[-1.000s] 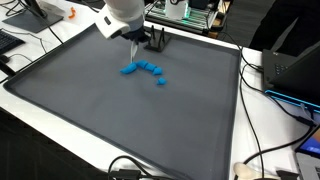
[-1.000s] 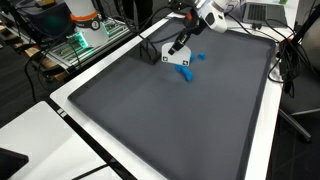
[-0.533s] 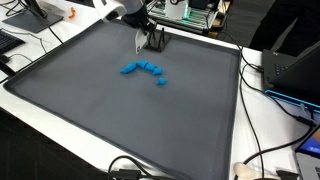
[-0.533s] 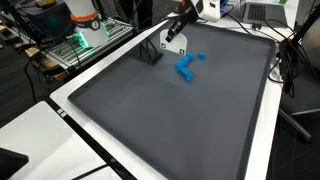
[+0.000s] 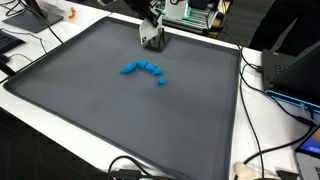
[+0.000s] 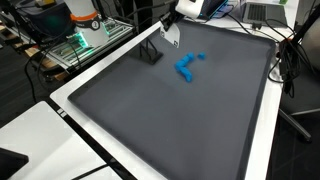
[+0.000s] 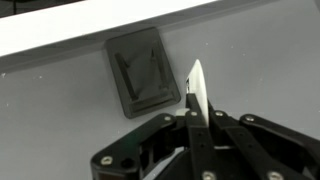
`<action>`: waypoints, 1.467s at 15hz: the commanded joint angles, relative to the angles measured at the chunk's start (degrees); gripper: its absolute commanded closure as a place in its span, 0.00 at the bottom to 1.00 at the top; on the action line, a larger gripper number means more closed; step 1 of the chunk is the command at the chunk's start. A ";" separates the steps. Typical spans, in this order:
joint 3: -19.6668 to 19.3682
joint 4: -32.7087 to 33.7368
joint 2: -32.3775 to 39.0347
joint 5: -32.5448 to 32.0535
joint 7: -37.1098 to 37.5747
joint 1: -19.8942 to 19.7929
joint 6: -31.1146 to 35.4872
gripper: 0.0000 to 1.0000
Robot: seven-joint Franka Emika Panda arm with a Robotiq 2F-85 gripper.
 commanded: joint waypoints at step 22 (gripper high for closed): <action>-6.33 -13.90 -4.69 27.70 15.17 -7.20 1.14 0.99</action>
